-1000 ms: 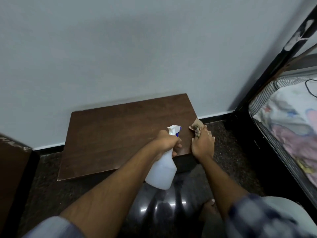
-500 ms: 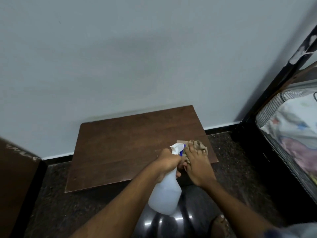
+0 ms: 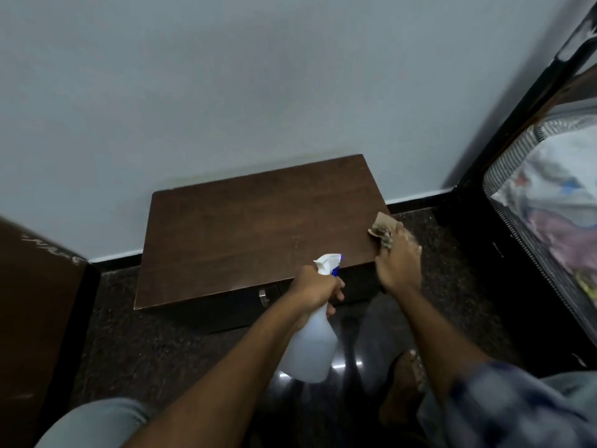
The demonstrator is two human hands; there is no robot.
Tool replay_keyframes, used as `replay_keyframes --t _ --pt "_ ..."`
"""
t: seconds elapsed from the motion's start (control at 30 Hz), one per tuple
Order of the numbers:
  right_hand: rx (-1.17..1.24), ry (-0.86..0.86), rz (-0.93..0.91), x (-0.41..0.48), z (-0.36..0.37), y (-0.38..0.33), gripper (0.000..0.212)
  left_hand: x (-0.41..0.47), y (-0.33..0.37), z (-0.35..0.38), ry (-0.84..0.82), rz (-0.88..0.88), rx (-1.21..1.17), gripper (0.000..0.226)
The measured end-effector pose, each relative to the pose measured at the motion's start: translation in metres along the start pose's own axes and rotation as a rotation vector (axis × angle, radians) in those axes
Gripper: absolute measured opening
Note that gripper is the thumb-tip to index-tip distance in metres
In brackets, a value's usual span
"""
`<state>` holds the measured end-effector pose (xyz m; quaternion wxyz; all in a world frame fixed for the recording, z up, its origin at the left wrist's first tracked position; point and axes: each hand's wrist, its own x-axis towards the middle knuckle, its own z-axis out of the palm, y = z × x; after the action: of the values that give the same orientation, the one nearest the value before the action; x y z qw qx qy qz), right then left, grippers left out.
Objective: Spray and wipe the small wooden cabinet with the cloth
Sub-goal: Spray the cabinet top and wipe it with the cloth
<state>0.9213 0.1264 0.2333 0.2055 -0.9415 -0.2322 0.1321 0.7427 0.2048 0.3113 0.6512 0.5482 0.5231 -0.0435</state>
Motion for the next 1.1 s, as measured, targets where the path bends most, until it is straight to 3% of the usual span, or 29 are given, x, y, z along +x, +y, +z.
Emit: replay_keyframes --t 0.03,0.13,0.17,0.2,0.27,0.3,0.33,0.43,0.47,0.5,0.6,0.67,0.77,0.8,0.83,0.93,0.97,1.0,1.07,1.1 --pt "-0.039 0.028 -0.002 -0.013 0.009 -0.014 0.060 -0.002 -0.003 0.000 0.005 -0.012 -0.036 0.021" --pt "-0.193 -0.162 -0.593 -0.045 0.031 -0.027 0.065 -0.006 -0.015 -0.004 0.057 -0.008 -0.113 0.035" --pt "-0.227 -0.220 -0.692 -0.037 0.025 -0.022 0.069 -0.005 -0.019 -0.007 0.080 -0.008 -0.132 0.036" --pt "-0.235 -0.194 -0.637 -0.024 0.020 -0.018 0.070 -0.003 -0.024 -0.011 0.108 -0.006 -0.147 0.035" --pt "-0.211 -0.027 -0.211 -0.011 0.015 -0.020 0.063 -0.002 -0.031 -0.021 0.166 -0.010 -0.171 0.031" --pt "-0.241 0.023 -0.096 -0.018 0.020 -0.029 0.061 -0.001 -0.034 -0.025 0.196 -0.009 -0.182 0.029" --pt "-0.287 0.042 -0.154 -0.032 0.029 -0.043 0.060 -0.001 -0.038 -0.030 0.234 -0.007 -0.196 0.026" --pt "-0.335 -0.181 -0.837 -0.059 0.066 -0.070 0.065 -0.003 -0.047 -0.044 0.353 -0.014 -0.245 0.014" --pt "-0.309 -0.244 -0.917 -0.054 0.064 -0.075 0.068 -0.004 -0.051 -0.051 0.402 -0.018 -0.260 0.009" --pt "-0.254 -0.242 -0.836 -0.047 0.061 -0.079 0.070 -0.005 -0.055 -0.058 0.450 -0.022 -0.281 0.004" --pt "-0.234 -0.024 -0.294 -0.051 0.061 -0.088 0.071 -0.011 -0.069 -0.081 0.510 -0.056 -0.358 0.006" --pt "-0.288 -0.018 -0.333 -0.083 0.077 -0.115 0.069 -0.017 -0.079 -0.091 0.512 -0.051 -0.386 0.025" --pt "-0.142 -0.307 -0.845 -0.117 0.103 -0.143 0.071 -0.026 -0.095 -0.101 0.573 -0.058 -0.380 0.033" --pt "-0.109 -0.363 -0.894 -0.114 0.101 -0.147 0.071 -0.028 -0.101 -0.104 0.588 -0.059 -0.383 0.034" --pt "-0.100 -0.318 -0.834 -0.109 0.101 -0.147 0.072 -0.032 -0.106 -0.108 0.584 -0.056 -0.402 0.034" --pt "-0.218 -0.052 -0.364 -0.118 0.100 -0.151 0.070 -0.043 -0.117 -0.123 0.581 -0.092 -0.474 0.025" --pt "-0.238 -0.044 -0.359 -0.130 0.104 -0.162 0.066 -0.047 -0.120 -0.127 0.592 -0.102 -0.495 0.021" --pt "-0.213 -0.093 -0.506 -0.142 0.112 -0.173 0.062 -0.049 -0.123 -0.130 0.614 -0.094 -0.519 0.017" --pt "-0.120 -0.272 -1.010 -0.155 0.133 -0.192 0.060 -0.056 -0.128 -0.135 0.664 -0.058 -0.552 0.020" --pt "-0.088 -0.396 -1.089 -0.154 0.134 -0.203 0.061 -0.060 -0.130 -0.140 0.679 -0.046 -0.562 0.023"
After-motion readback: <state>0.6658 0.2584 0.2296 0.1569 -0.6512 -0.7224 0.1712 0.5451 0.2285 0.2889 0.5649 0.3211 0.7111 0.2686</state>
